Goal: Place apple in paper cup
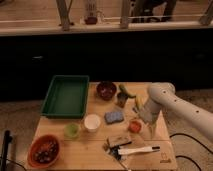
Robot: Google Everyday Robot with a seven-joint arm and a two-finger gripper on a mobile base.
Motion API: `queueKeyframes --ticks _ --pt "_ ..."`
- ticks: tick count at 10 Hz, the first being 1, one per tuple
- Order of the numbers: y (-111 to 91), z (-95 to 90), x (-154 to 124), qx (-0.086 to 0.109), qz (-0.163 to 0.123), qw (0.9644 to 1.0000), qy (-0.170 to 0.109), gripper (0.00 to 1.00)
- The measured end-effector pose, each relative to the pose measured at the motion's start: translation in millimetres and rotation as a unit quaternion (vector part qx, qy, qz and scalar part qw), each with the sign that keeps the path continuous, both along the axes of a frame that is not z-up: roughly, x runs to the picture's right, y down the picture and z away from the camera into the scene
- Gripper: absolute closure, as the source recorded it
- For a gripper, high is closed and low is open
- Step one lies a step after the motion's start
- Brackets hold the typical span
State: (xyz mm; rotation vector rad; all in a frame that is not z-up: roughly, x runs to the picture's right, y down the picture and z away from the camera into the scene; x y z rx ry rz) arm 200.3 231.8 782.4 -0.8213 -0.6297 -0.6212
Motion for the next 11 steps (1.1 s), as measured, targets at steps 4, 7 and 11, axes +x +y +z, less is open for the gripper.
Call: queueKeyframes --ticks 4,7,11 --pt "10.7 21.1 -6.3 -0.024 0.007 0.9996 -0.015 0.20" --pt "11.0 24.6 -6.6 -0.022 0.008 0.9996 -0.017 0.43" --pt "5.0 25.5 -3.9 -0.011 0.006 0.9998 -0.014 0.84"
